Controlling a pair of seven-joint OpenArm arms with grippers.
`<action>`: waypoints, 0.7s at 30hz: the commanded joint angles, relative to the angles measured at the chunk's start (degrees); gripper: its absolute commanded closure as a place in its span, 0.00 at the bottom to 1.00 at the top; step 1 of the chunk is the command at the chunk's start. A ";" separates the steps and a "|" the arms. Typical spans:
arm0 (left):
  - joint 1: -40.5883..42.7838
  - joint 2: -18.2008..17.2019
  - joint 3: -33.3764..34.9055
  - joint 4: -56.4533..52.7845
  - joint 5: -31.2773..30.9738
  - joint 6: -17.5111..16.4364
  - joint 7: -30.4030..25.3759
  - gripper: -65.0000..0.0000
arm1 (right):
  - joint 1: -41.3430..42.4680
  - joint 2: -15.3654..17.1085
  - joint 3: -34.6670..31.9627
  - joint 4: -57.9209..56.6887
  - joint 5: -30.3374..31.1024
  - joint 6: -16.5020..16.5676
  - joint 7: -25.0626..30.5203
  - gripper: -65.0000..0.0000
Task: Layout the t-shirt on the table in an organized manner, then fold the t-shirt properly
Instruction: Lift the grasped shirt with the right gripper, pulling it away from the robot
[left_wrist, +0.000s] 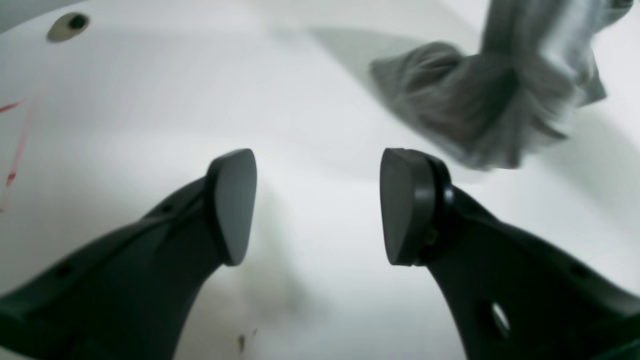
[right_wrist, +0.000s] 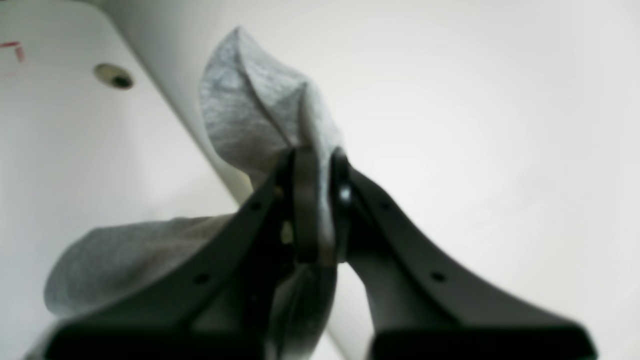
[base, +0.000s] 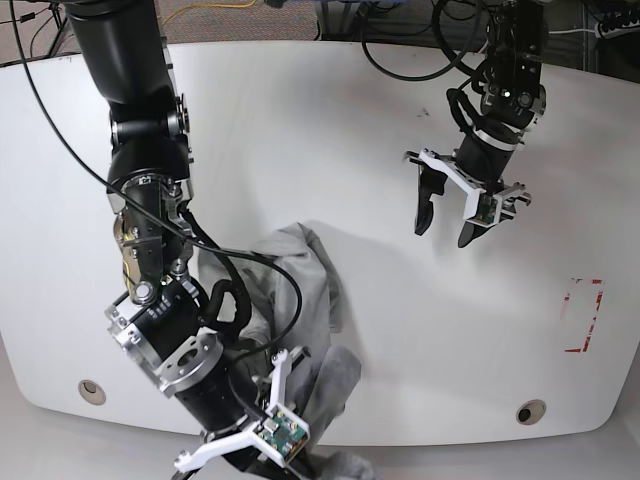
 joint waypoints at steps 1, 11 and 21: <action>-1.08 0.09 1.22 0.31 -0.37 -0.02 -1.51 0.43 | 5.23 0.01 -0.21 0.93 0.22 -0.65 1.40 0.99; -1.17 2.64 3.59 -2.85 -0.20 -0.02 -1.60 0.43 | 13.32 0.01 -0.21 1.02 0.31 -0.65 -1.33 0.99; -5.21 2.90 3.85 -9.71 -0.37 -0.02 -1.86 0.43 | 15.95 0.01 -0.12 1.28 0.31 -0.65 -1.86 0.99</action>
